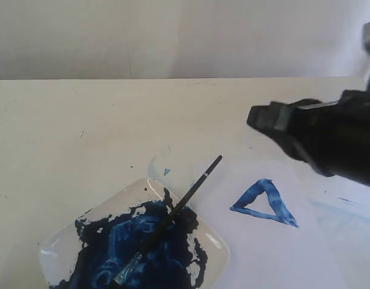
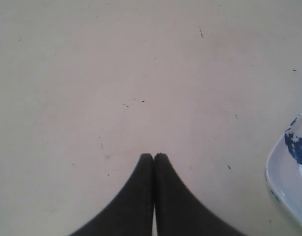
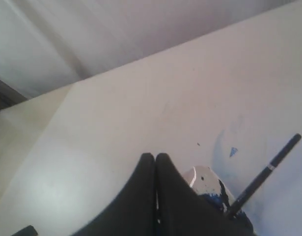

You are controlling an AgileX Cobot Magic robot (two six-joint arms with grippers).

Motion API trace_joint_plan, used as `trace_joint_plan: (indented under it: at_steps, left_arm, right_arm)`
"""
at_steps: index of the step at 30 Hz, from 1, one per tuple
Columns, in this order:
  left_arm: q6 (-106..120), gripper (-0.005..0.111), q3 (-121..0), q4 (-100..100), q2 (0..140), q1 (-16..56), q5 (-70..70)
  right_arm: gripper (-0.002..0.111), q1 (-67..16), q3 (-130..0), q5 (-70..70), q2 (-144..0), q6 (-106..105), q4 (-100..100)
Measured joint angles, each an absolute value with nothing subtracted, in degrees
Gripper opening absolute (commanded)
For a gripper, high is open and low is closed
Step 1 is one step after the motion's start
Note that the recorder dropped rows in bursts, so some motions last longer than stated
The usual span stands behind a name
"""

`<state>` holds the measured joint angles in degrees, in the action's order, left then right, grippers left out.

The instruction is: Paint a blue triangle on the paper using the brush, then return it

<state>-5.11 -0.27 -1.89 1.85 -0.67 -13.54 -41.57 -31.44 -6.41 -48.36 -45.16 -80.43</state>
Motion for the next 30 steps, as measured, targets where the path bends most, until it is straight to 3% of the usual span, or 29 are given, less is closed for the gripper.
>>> trace_joint_plan:
  at_steps: [13, 20, 30]
  left_arm:
    - [-5.1, 0.000, -0.3, -1.9, 1.9, -0.7, -13.5]
    - [-5.1, 0.000, -0.3, -1.9, 1.9, -0.7, -13.5]
    - [-5.1, 0.000, -0.2, -2.0, 1.6, -0.7, -13.5]
  right_arm:
    - [0.000, -20.1, -31.4, -1.5, -13.5, -45.2, -80.4]
    - [0.000, -18.8, -31.4, 7.1, -1.0, -45.2, -80.3]
    - [0.000, -18.6, -31.4, 16.2, -0.1, -45.1, -80.1]
